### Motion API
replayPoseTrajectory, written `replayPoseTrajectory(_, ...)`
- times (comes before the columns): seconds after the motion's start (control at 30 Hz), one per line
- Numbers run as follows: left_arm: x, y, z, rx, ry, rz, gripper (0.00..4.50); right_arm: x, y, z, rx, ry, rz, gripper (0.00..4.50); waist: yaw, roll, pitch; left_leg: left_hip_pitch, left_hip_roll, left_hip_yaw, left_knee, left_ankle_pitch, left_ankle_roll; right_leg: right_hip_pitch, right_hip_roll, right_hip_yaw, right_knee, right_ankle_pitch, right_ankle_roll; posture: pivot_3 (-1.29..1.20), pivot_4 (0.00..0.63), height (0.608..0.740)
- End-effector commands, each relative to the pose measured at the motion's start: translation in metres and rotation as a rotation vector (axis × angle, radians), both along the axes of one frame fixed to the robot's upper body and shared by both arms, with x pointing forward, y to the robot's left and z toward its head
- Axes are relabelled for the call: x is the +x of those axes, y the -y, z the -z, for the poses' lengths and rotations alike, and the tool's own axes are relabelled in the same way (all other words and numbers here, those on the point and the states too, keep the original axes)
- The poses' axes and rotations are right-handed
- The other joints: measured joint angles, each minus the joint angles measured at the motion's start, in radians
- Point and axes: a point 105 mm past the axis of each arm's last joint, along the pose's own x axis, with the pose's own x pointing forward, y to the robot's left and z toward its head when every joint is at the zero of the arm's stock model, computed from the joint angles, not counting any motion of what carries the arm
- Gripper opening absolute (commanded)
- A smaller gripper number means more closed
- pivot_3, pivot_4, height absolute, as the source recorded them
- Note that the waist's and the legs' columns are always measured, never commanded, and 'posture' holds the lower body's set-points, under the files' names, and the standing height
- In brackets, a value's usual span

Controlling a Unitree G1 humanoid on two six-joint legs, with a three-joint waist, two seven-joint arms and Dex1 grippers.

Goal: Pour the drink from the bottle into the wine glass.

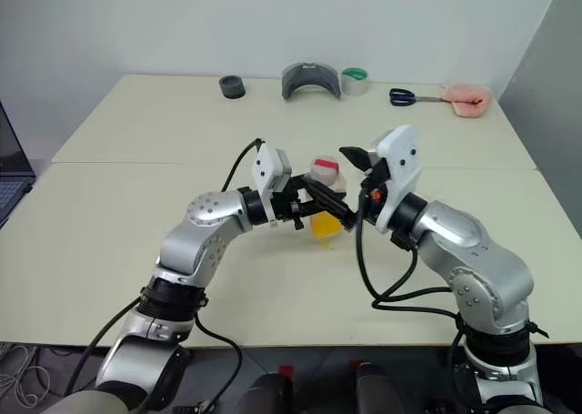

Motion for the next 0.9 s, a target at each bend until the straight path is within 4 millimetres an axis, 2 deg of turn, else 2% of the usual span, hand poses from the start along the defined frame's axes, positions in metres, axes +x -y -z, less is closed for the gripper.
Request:
replayPoseTrajectory(0.03,-0.009,0.007,-0.016,-0.018,0.052,0.121,1.84,-0.001,-0.005,-0.009,-0.017,0.055,0.03,4.5,0.002,0.0,0.0,0.0,0.0,0.0,0.0,0.0,0.0,0.0,0.0,0.0,0.0,0.0,0.0,0.0,0.15,0.74)
replayPoseTrajectory(0.33,-0.008,0.006,-0.015,-0.023,0.037,0.153,1.84,0.006,-0.006,-0.016,0.024,0.072,0.075,4.5,0.002,0.0,0.0,-0.001,0.0,0.0,0.0,0.0,0.0,-0.001,-0.001,0.0,0.0,0.0,0.0,0.0,0.15,0.74)
replayPoseTrajectory(0.47,-0.008,0.002,-0.014,-0.023,0.03,0.144,1.84,0.006,-0.007,-0.012,0.007,0.058,0.065,4.5,0.002,0.0,0.0,-0.001,0.0,0.0,0.0,0.0,0.0,-0.001,-0.001,0.0,0.0,0.0,0.0,0.0,0.15,0.74)
replayPoseTrajectory(0.57,-0.007,0.0,-0.013,-0.024,0.024,0.132,1.84,0.006,-0.009,-0.011,0.009,0.056,0.055,3.88,0.002,0.0,0.0,-0.001,0.0,0.0,0.0,0.0,0.0,-0.001,-0.001,0.0,0.0,0.0,0.0,0.0,0.15,0.74)
replayPoseTrajectory(0.77,-0.006,-0.004,-0.01,-0.032,0.001,0.122,1.84,0.0,-0.016,-0.008,0.009,0.054,-0.011,1.87,0.002,0.0,0.0,-0.001,0.0,0.0,0.0,0.0,0.0,-0.001,-0.001,0.0,0.0,0.0,0.0,0.0,0.15,0.74)
replayPoseTrajectory(0.83,-0.007,-0.005,-0.011,-0.04,-0.011,0.128,1.84,-0.003,-0.021,-0.01,-0.008,0.08,-0.072,1.88,0.002,0.0,0.0,-0.001,0.0,0.0,0.0,0.0,0.0,-0.001,-0.001,0.0,0.0,0.0,0.0,0.0,0.15,0.74)
replayPoseTrajectory(0.9,-0.008,-0.007,-0.012,-0.042,-0.025,0.143,1.84,-0.012,-0.029,-0.01,-0.071,0.125,-0.213,1.88,0.002,0.001,0.001,-0.001,0.0,0.0,0.0,0.0,0.0,-0.001,-0.001,0.0,0.0,0.0,0.0,0.0,0.15,0.74)
